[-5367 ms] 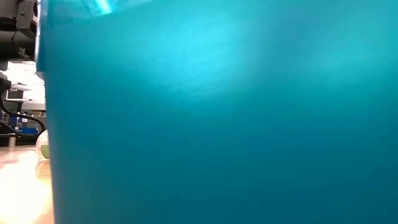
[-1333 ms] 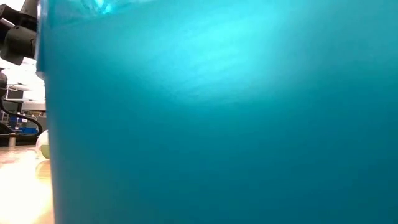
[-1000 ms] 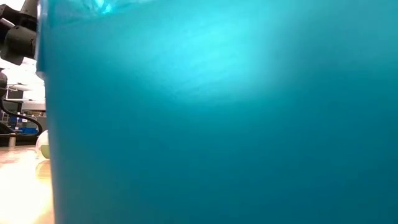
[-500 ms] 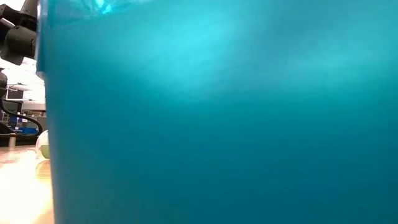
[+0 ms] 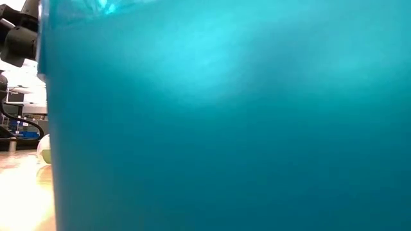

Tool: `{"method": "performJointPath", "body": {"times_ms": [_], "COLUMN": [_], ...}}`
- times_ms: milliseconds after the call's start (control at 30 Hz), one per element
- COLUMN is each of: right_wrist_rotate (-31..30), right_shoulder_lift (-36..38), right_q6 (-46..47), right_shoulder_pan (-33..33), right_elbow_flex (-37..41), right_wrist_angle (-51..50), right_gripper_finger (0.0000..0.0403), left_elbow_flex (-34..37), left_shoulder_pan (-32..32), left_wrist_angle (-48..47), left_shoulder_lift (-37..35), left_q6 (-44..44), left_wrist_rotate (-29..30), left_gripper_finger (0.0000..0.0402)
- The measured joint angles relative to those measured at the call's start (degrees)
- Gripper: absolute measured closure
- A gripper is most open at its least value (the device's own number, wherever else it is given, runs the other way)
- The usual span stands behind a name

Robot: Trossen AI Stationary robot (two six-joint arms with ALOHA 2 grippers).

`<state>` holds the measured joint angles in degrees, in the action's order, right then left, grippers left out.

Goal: Pick & place medical supplies in basket/bin
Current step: Put the right white bandage into the yellow basket, then put the white bandage into the yellow basket

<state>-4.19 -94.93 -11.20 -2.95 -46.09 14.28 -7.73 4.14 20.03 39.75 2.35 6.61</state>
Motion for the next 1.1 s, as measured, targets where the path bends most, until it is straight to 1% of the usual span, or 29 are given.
{"method": "performJointPath", "body": {"times_ms": [133, 200, 467, 600, 700, 867, 1000, 1100], "right_wrist_rotate": [-0.77, -0.70, -0.89, -2.06, -2.26, -4.21, -5.34, -5.76], "right_shoulder_lift": [-0.67, -0.66, -0.55, -0.55, -0.55, 0.26, 2.25, 3.32], "right_q6": [-1.26, -1.77, -2.75, -2.41, -2.25, -2.24, -2.86, -2.83], "right_shoulder_pan": [-0.57, -0.79, -0.10, -0.10, -0.10, 1.01, 2.77, 4.39], "right_elbow_flex": [-0.07, -0.11, -0.11, -0.11, -0.09, 0.02, 0.09, 0.09], "right_wrist_angle": [-0.24, -0.62, -1.27, -1.28, -1.27, -1.64, -2.03, -3.49], "right_gripper_finger": [0.0387, 0.0373, 0.0238, 0.0195, 0.0183, 0.0184, 0.0191, 0.0194], "left_elbow_flex": [0.00, 0.00, 0.00, 0.00, 0.00, 0.00, 0.00, 0.00], "left_shoulder_pan": [0.01, 0.01, 0.01, 0.00, 0.00, 0.00, 0.00, 0.01], "left_wrist_angle": [0.01, 0.00, -0.02, -0.02, -0.04, -0.04, -0.58, -1.91], "left_shoulder_lift": [-0.02, -0.02, -0.02, -0.02, -0.02, -0.02, -0.02, -0.02], "left_q6": [0.03, 0.02, 0.02, 0.09, 0.44, 2.22, 7.13, 11.39], "left_wrist_rotate": [0.02, 0.02, 0.46, 1.12, 1.53, 1.96, 5.59, 6.03], "left_gripper_finger": [0.0200, 0.0200, 0.0200, 0.0200, 0.0200, 0.0200, 0.0200, 0.0199]}}
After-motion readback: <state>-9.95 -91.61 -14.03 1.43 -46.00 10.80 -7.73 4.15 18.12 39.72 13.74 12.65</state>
